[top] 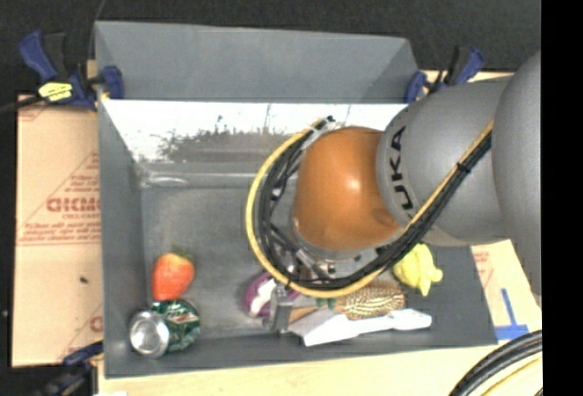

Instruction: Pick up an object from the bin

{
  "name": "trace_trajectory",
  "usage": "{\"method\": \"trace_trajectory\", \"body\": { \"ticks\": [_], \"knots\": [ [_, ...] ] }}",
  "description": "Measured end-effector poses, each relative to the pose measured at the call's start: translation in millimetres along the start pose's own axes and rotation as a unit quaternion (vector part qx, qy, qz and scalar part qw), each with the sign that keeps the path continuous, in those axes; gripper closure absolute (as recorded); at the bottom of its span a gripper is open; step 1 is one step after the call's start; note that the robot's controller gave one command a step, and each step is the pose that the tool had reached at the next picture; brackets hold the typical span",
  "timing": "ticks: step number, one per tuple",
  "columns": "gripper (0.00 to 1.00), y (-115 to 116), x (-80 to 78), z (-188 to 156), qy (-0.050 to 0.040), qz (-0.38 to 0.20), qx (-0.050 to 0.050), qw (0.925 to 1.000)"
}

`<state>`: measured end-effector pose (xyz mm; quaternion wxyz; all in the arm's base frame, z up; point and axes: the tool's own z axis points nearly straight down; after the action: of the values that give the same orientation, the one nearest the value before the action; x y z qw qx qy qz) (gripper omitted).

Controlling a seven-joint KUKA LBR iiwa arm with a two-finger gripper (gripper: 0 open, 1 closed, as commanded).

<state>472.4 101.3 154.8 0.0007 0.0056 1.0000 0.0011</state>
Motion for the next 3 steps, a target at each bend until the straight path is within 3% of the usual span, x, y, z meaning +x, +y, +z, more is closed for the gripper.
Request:
{"method": "trace_trajectory", "body": {
  "ticks": [1,2,3],
  "knots": [
    [0.0,0.0,0.0,0.0,0.0,0.0,0.0,1.0],
    [0.0,8.9,-16.3,-37.1,-0.002,0.004,-0.001,1.0],
    [0.0,2.8,0.8,-13.1,0.003,-0.008,0.001,1.0]
  ]
}}
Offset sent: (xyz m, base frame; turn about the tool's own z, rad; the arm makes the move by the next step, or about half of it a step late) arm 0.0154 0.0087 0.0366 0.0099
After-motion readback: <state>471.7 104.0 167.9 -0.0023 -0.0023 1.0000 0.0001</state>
